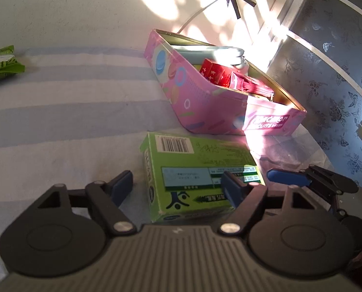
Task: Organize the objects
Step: 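Carry the green box with the right tool and set it in the tin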
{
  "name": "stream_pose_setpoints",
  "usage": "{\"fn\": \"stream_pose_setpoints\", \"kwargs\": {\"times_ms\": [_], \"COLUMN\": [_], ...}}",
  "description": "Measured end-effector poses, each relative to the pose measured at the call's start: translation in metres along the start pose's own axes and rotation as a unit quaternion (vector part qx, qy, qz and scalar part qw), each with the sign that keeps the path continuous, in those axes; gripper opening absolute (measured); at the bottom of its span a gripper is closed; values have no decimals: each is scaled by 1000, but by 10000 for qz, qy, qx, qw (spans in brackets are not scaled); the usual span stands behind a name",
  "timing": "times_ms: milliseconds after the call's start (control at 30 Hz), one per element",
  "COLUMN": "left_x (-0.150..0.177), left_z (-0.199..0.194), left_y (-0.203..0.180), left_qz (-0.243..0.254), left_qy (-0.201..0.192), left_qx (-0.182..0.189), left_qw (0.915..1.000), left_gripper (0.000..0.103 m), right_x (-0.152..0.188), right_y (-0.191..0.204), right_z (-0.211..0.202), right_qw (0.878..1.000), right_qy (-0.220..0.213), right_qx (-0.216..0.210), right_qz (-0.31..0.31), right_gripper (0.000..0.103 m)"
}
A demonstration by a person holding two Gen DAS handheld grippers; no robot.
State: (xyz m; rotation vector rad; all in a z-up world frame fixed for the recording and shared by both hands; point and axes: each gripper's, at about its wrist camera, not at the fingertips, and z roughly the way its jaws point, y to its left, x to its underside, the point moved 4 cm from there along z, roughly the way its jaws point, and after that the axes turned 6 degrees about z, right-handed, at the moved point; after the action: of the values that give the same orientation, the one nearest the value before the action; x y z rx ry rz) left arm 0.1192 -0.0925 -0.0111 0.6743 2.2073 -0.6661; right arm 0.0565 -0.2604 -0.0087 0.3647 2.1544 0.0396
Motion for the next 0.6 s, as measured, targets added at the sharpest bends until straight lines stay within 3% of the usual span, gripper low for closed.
{"fn": "stream_pose_setpoints", "kwargs": {"times_ms": [33,67,200,400,500,600], "left_x": [0,0,-11,-66,-97,-120], "left_z": [1,-1,-14,-42,-24,8], "left_y": [-1,-4,-12,-44,-65,-76], "left_qz": [46,80,171,589,864,992], "left_qy": [-3,-5,-156,-905,-1004,-874], "left_qx": [-15,46,-138,31,15,-49], "left_qw": [10000,10000,9996,9941,9912,9912], "left_gripper": [76,73,72,72,72,74], "right_x": [0,0,-4,-46,-67,-85], "right_y": [1,3,14,-3,-21,-49], "right_z": [7,14,10,-42,-46,-30], "right_qw": [9999,9996,9998,9930,9902,9904], "right_qy": [88,181,-82,-1144,-1383,-1304], "right_qx": [-49,-181,-164,-271,-43,187], "right_qz": [47,102,-16,115,187,414], "right_gripper": [62,56,55,54,56,56]}}
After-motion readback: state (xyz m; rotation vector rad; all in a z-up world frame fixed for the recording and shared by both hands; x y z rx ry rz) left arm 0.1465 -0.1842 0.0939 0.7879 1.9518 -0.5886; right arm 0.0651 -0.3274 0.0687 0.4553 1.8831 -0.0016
